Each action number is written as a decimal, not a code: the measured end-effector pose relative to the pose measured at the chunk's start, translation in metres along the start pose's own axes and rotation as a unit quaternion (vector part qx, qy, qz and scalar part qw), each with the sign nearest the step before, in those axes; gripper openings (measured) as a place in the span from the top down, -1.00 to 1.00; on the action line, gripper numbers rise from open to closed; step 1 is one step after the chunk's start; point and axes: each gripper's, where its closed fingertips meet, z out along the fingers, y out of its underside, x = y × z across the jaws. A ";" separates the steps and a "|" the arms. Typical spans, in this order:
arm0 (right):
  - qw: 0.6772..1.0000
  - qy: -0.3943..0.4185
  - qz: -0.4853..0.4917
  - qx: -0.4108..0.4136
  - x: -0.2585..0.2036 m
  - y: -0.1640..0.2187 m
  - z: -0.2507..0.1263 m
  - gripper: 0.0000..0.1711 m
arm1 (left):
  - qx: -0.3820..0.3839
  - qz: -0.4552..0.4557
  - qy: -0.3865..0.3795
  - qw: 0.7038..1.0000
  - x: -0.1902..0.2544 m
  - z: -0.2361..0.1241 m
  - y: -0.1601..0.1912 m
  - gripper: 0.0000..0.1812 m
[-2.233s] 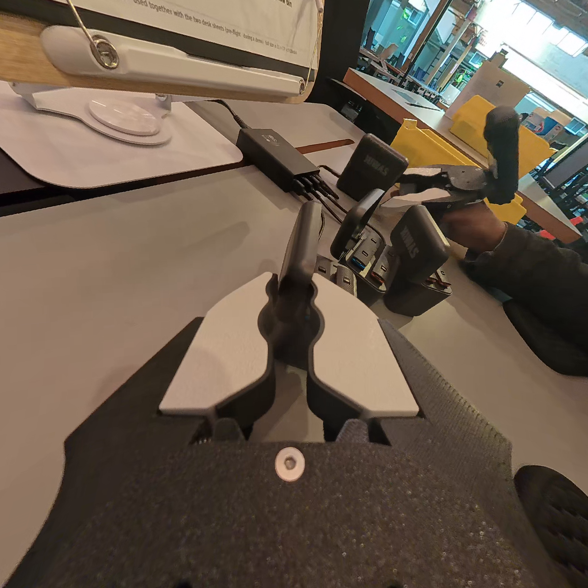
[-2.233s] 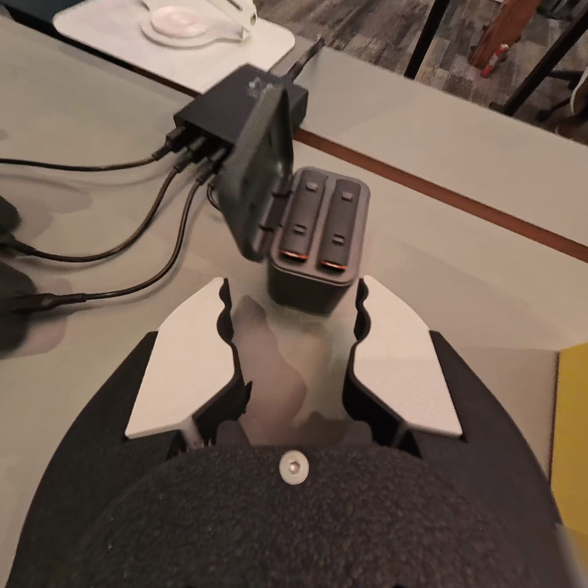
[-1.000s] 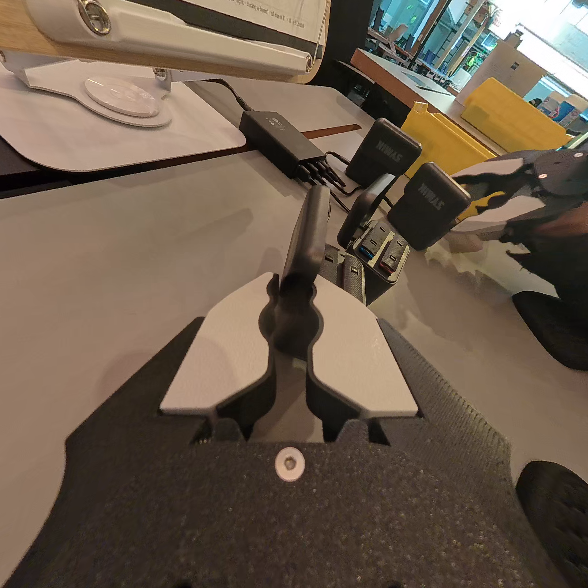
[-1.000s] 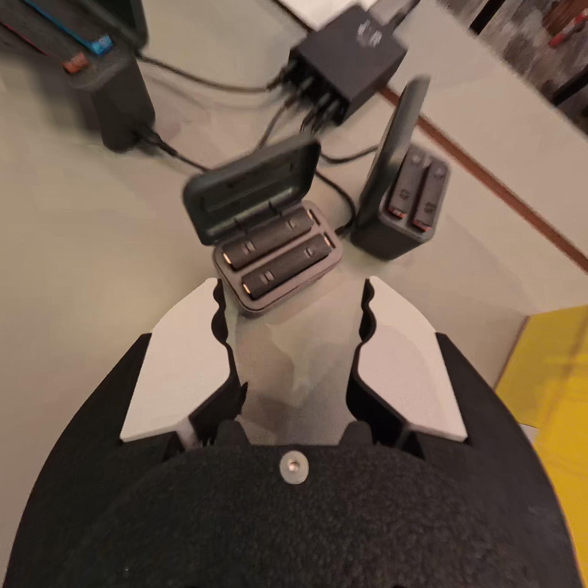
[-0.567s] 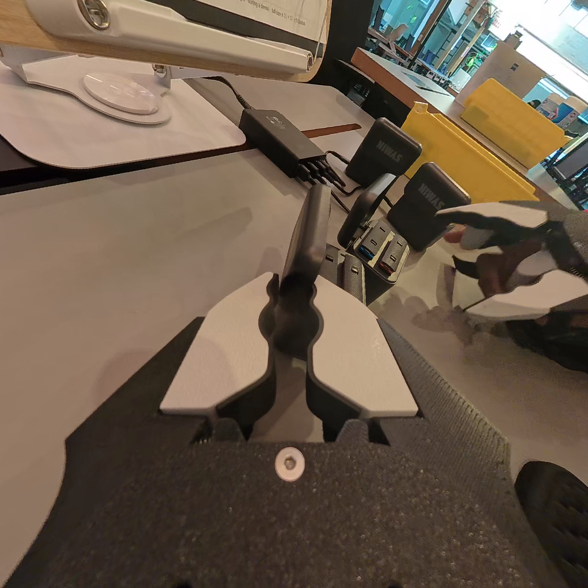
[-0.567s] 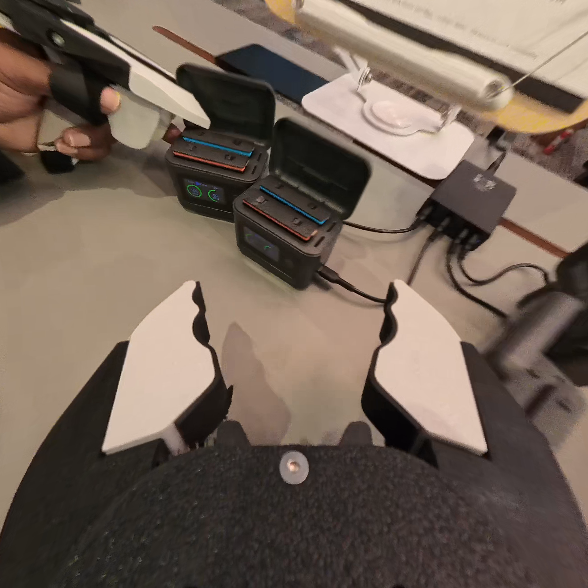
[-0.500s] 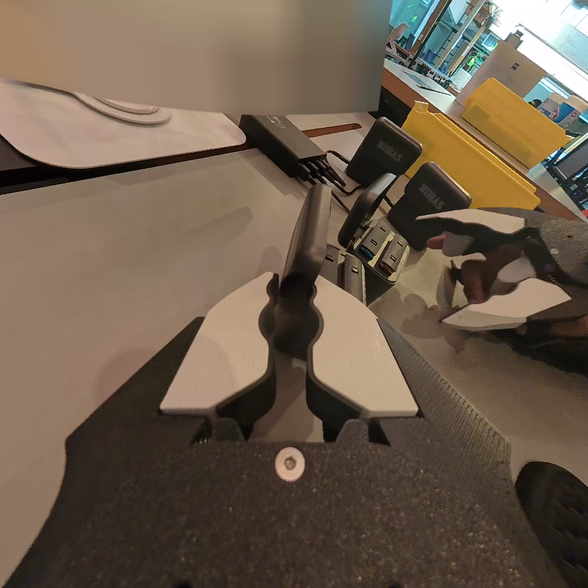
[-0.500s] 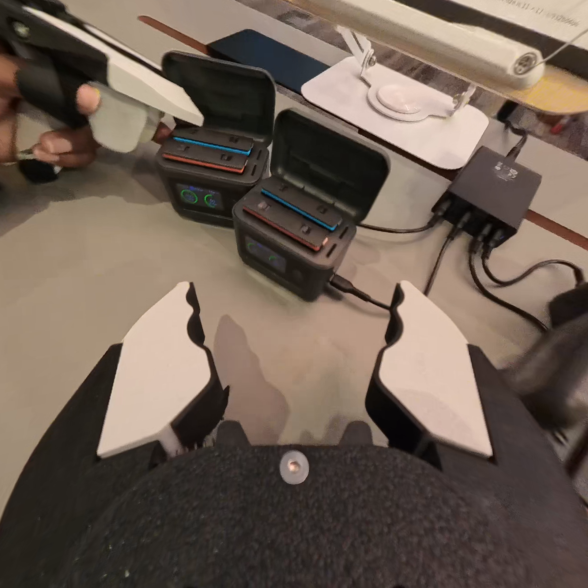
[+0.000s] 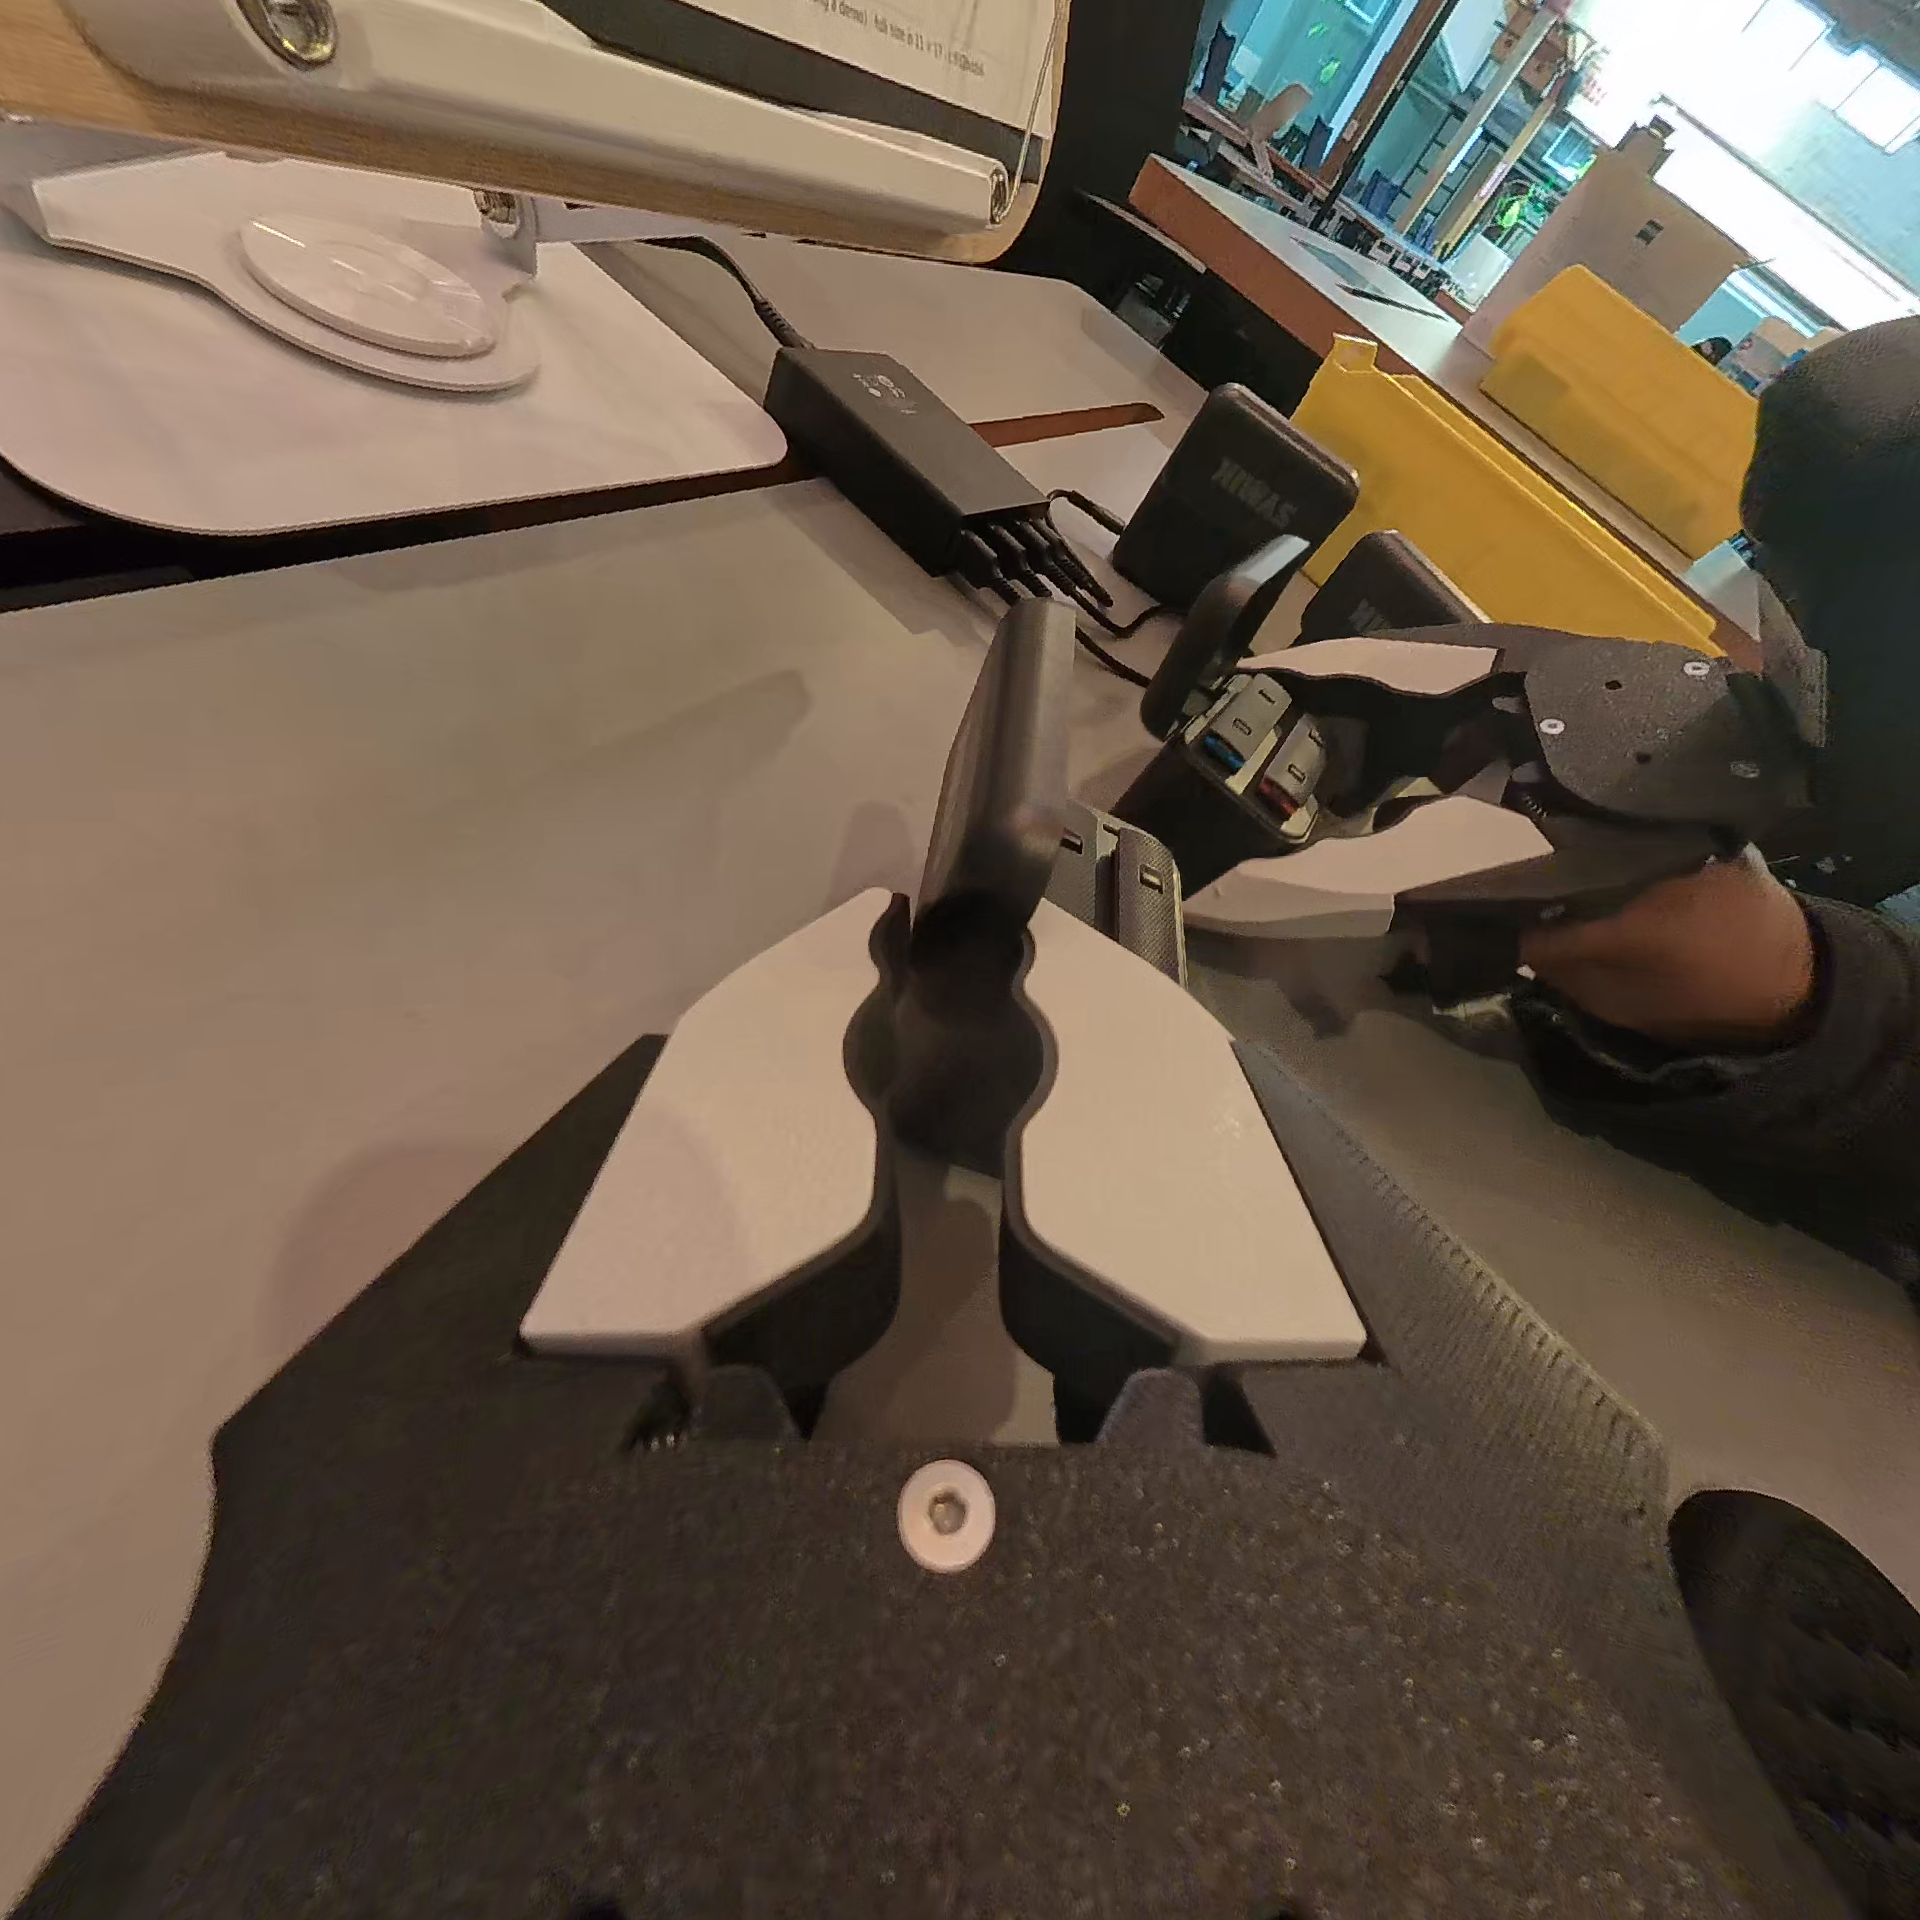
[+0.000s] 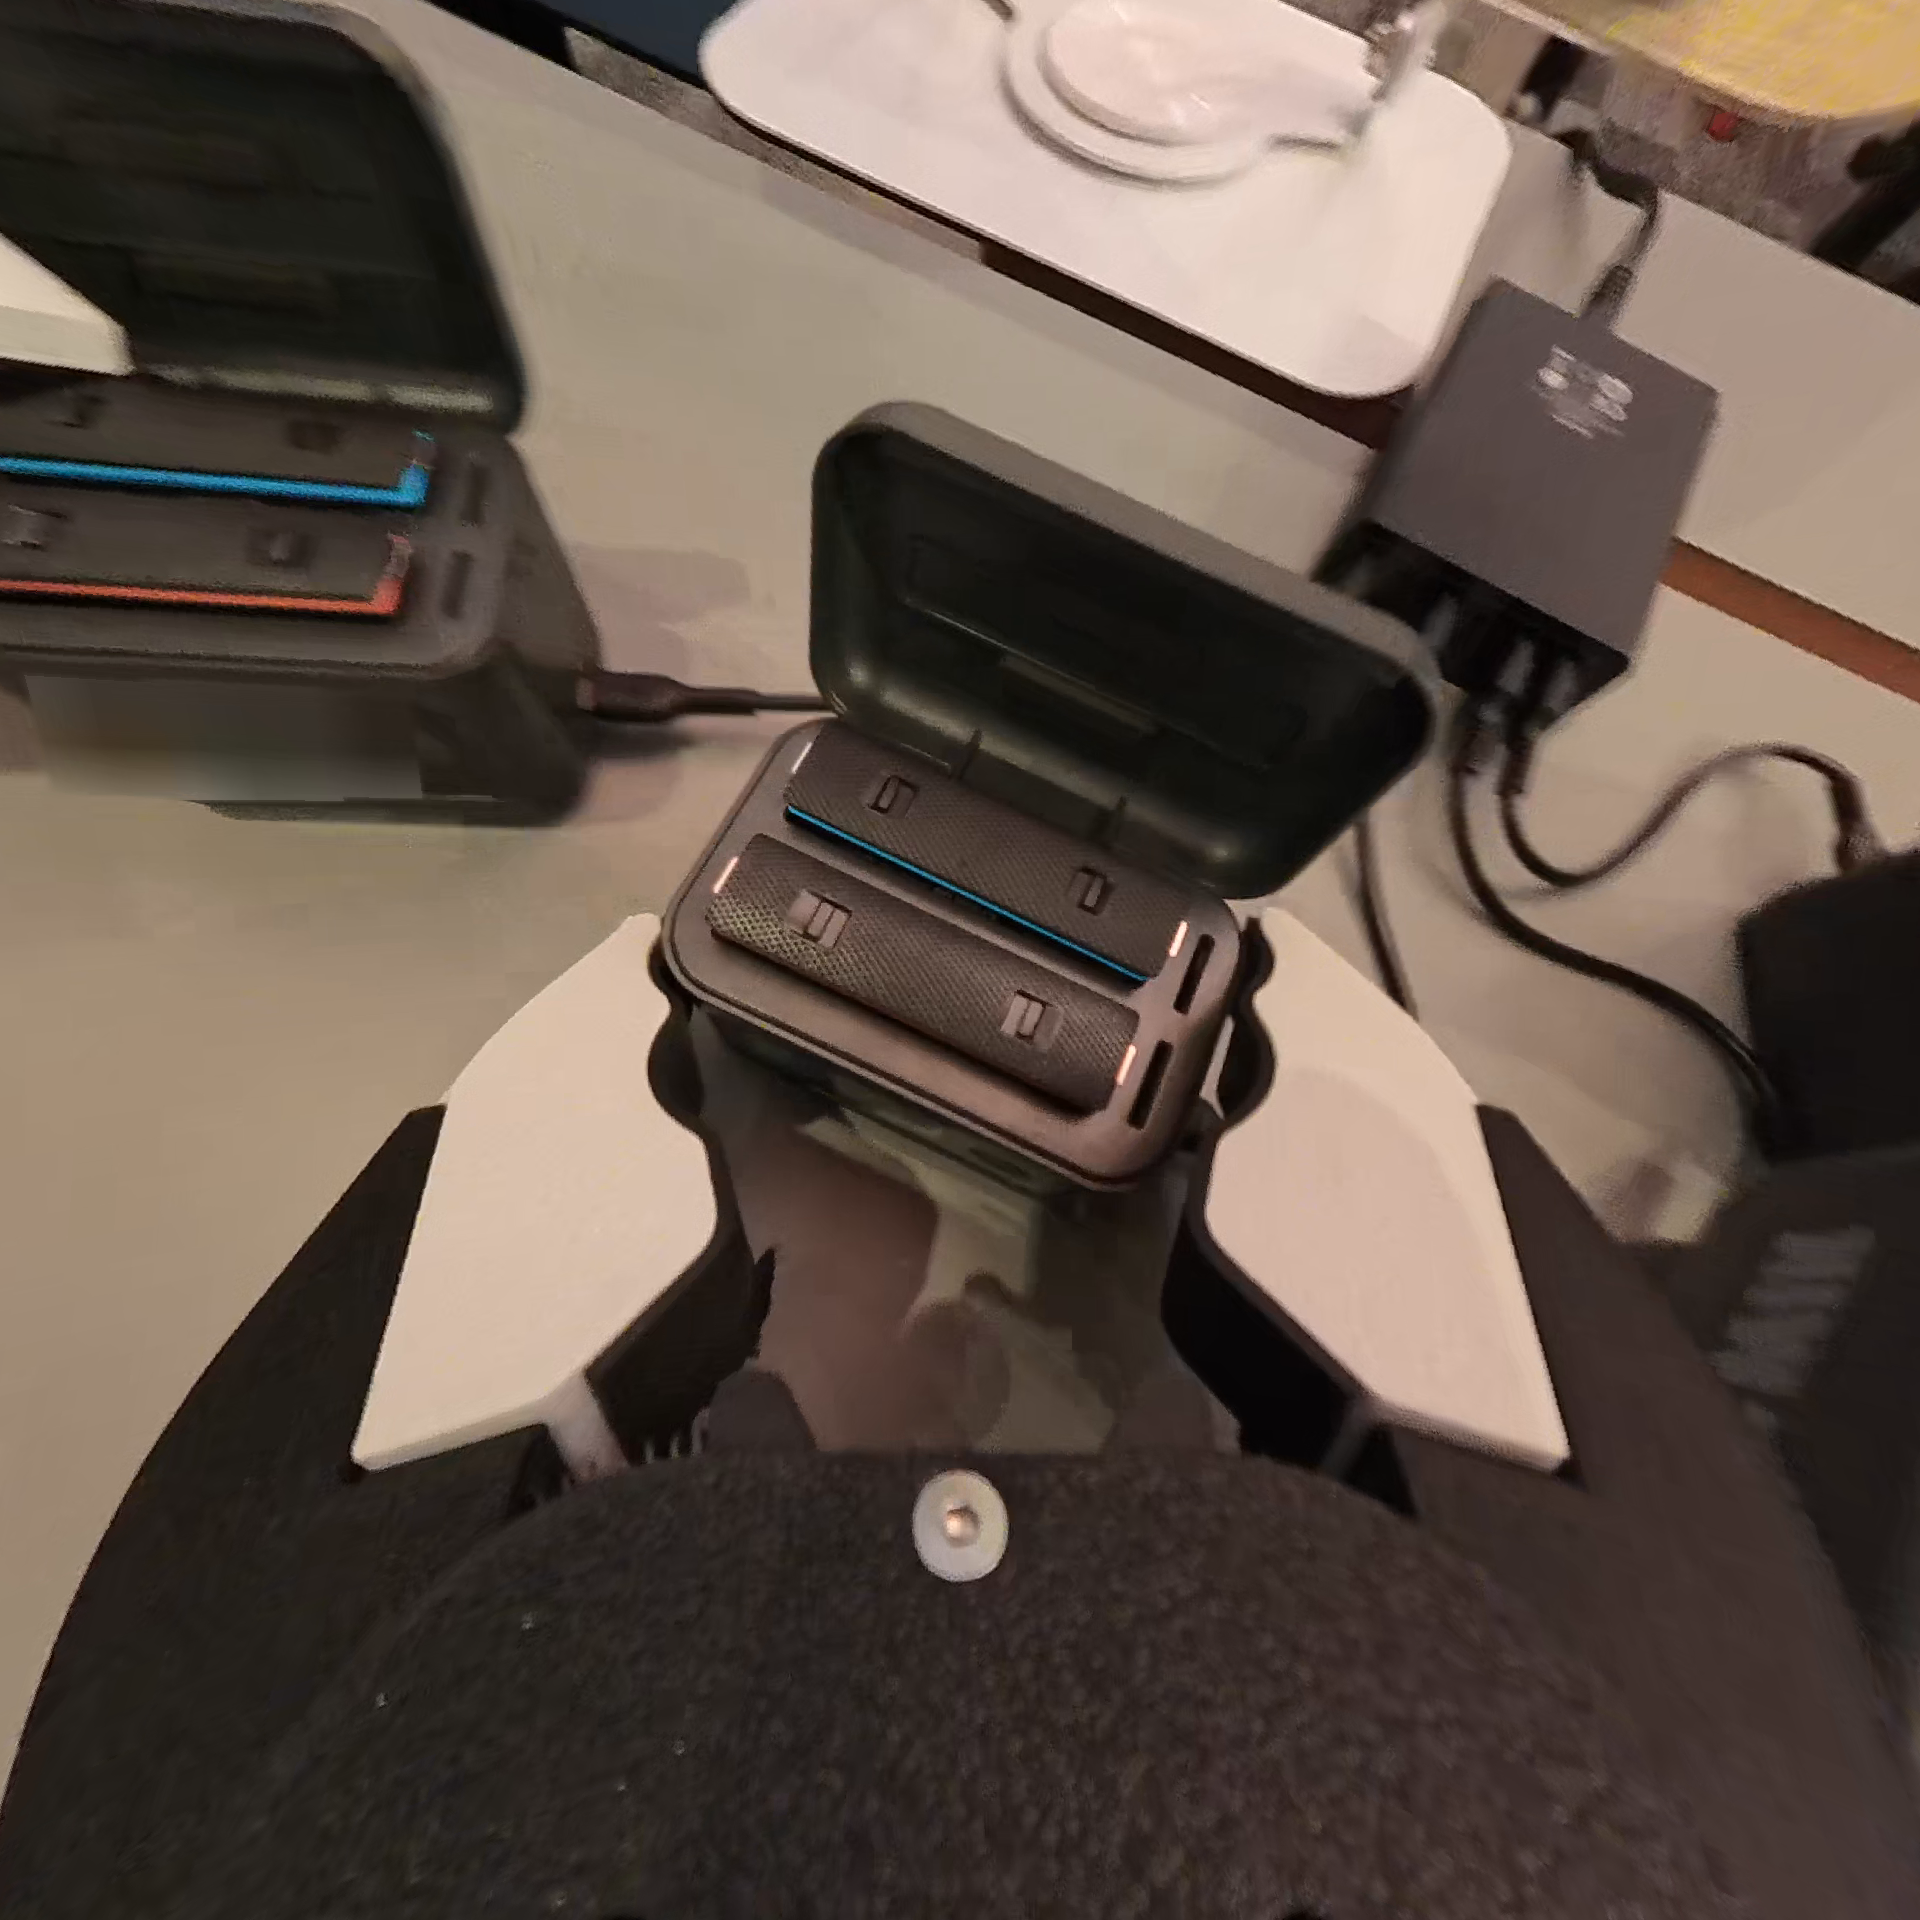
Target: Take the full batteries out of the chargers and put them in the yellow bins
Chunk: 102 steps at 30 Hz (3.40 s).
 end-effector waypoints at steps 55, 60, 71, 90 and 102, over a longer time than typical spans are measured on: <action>0.985 -0.148 -0.079 0.044 -0.081 -0.037 -0.059 0.02 | -0.168 0.160 -0.149 0.961 0.074 0.033 0.078 0.37; 0.987 -0.144 -0.072 0.024 -0.085 -0.028 -0.044 0.02 | -0.161 0.151 -0.158 0.962 0.075 0.033 0.079 0.37; 0.986 -0.155 -0.065 0.020 -0.093 -0.025 -0.035 0.16 | -0.157 0.145 -0.156 0.964 0.074 0.034 0.079 0.37; 0.988 -0.149 -0.039 0.028 -0.093 -0.028 -0.036 0.32 | -0.155 0.152 -0.156 0.964 0.074 0.034 0.078 0.37; 0.987 -0.148 -0.029 0.046 -0.092 -0.033 -0.039 0.32 | -0.155 0.156 -0.153 0.964 0.073 0.034 0.079 0.36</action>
